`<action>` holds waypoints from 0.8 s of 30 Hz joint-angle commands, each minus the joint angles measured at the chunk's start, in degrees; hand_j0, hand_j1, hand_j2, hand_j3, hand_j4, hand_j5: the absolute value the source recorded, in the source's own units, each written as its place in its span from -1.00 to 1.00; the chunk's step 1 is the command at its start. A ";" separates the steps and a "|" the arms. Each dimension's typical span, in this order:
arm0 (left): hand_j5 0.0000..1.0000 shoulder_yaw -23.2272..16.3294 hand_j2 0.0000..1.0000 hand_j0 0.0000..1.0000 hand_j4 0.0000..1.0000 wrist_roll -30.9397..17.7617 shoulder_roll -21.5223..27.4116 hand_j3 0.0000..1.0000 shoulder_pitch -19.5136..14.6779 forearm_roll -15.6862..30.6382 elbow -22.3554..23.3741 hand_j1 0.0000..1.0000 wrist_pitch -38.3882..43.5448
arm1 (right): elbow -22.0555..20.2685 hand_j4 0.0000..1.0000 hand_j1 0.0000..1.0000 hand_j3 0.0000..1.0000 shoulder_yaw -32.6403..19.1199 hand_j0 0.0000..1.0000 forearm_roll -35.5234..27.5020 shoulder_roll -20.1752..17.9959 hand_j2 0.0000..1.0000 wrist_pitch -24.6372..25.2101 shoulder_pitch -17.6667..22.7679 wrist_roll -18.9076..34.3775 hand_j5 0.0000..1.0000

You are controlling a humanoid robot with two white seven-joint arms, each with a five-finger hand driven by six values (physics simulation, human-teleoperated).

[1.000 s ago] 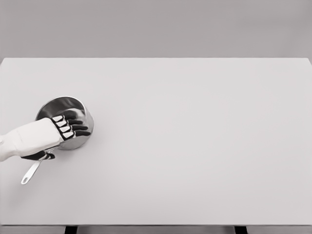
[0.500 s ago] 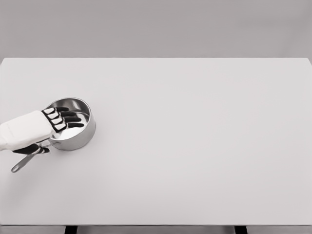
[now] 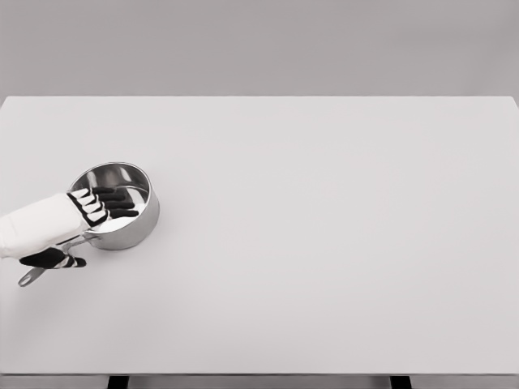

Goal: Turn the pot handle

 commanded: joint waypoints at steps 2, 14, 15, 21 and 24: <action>1.00 0.24 1.00 1.00 1.00 0.01 -0.39 1.00 0.18 0.79 -0.01 1.00 0.06 | 0.00 1.00 1.00 1.00 0.00 1.00 0.01 0.00 1.00 0.00 0.00 0.01 1.00; 1.00 8.94 1.00 1.00 1.00 -0.08 -6.45 1.00 6.85 0.35 -0.01 1.00 0.06 | 0.00 1.00 1.00 1.00 0.00 1.00 0.01 0.00 1.00 0.00 0.00 0.01 1.00; 1.00 9.55 1.00 1.00 1.00 -0.08 -6.63 1.00 7.73 0.35 -0.01 1.00 0.06 | 0.00 1.00 1.00 1.00 0.00 1.00 0.01 0.00 1.00 0.00 0.00 0.01 1.00; 1.00 10.78 1.00 1.00 1.00 -0.34 -8.74 1.00 9.23 -1.41 -0.10 1.00 0.06 | 0.00 1.00 1.00 1.00 0.00 1.00 0.01 0.00 1.00 0.00 0.00 0.01 1.00; 1.00 11.40 1.00 1.00 1.00 -0.34 -9.62 1.00 9.32 -2.64 -0.01 1.00 0.06 | 0.00 1.00 1.00 1.00 0.00 1.00 0.01 0.00 1.00 0.00 0.00 0.01 1.00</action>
